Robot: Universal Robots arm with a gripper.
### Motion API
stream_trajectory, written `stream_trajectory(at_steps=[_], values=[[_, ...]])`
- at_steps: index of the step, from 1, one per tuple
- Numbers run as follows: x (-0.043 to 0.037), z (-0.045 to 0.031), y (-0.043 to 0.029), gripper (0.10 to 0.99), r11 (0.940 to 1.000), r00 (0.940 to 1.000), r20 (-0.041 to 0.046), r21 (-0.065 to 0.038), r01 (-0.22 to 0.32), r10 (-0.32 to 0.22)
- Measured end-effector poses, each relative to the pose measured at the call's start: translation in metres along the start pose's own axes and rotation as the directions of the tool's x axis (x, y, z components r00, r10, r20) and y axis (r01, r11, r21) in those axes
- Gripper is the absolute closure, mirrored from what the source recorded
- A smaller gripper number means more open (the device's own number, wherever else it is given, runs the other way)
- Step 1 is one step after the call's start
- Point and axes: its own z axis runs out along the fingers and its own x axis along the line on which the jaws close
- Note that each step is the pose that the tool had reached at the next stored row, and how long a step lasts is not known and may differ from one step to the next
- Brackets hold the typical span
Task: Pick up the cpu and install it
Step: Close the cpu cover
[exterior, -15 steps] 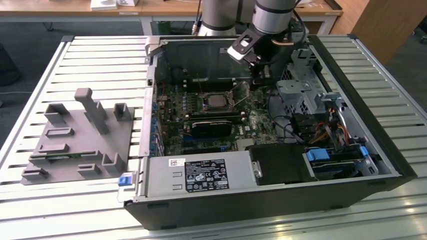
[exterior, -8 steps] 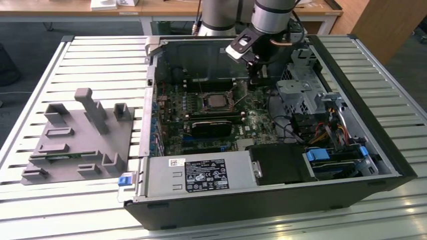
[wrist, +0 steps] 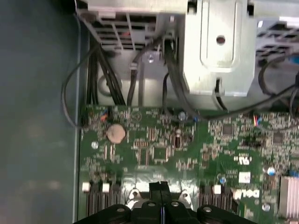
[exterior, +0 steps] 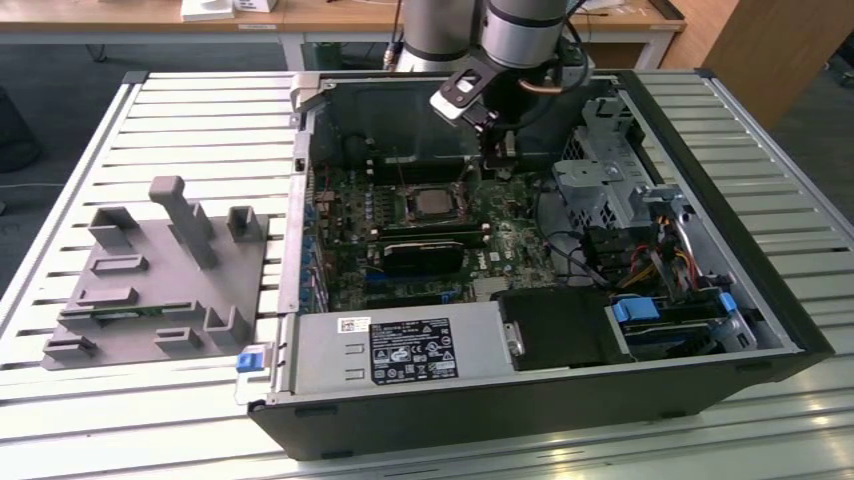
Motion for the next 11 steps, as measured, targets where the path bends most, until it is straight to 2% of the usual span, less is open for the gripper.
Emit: stream_trajectory(at_steps=[6,11], values=[[0.0005,0.0024,-0.0172,0.98,1.0,1.0,0.0001,0.0,0.0,0.0],[0.0007,0.0051,-0.0253,0.98,1.0,1.0,0.0,0.0,0.0,0.0]])
